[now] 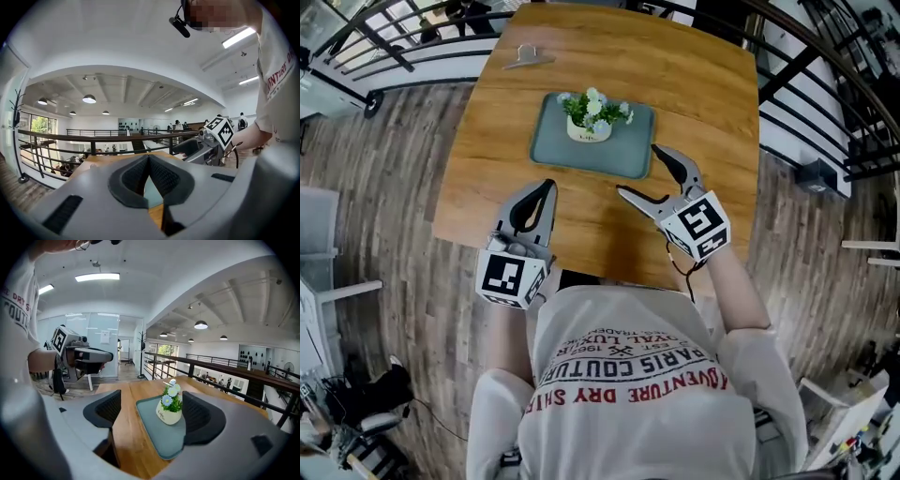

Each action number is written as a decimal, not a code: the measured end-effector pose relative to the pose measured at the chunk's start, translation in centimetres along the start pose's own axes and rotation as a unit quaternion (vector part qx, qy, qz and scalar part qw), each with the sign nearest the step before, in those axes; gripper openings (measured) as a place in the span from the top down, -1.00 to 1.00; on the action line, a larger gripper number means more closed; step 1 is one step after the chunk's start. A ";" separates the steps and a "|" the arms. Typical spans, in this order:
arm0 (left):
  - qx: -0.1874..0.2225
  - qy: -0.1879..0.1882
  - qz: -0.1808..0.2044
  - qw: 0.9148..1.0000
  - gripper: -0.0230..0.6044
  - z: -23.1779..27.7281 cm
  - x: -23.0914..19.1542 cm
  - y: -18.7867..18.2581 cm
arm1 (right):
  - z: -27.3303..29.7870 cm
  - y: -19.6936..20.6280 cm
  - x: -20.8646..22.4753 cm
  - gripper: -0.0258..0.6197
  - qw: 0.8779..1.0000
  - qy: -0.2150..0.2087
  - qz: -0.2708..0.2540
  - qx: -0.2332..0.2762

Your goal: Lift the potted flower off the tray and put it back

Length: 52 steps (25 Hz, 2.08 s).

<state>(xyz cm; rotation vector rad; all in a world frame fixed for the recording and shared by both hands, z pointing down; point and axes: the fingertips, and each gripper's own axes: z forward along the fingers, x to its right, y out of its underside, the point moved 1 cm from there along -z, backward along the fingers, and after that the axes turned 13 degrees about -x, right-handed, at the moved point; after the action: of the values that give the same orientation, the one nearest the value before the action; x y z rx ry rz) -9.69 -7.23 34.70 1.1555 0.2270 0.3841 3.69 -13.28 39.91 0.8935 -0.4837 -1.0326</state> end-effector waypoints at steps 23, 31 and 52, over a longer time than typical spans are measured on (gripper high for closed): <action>-0.068 0.055 -0.028 0.996 0.89 12.2 -9.4 5.1 | 18.8 5.3 8.6 -0.48 0.947 -0.154 -0.144 -0.241; -0.075 0.061 -0.041 0.994 0.89 14.2 -9.3 6.8 | 21.6 6.9 8.7 -0.48 0.949 -0.168 -0.136 -0.230; -0.084 0.063 -0.057 0.993 0.89 14.3 -10.5 9.7 | 23.9 6.6 7.8 -0.50 0.973 -0.132 -0.086 -0.168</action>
<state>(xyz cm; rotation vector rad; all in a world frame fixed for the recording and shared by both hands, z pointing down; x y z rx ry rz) -15.69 -20.18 48.98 0.9491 0.3620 0.3683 -6.42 -28.42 58.44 0.5040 -0.4406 -1.3565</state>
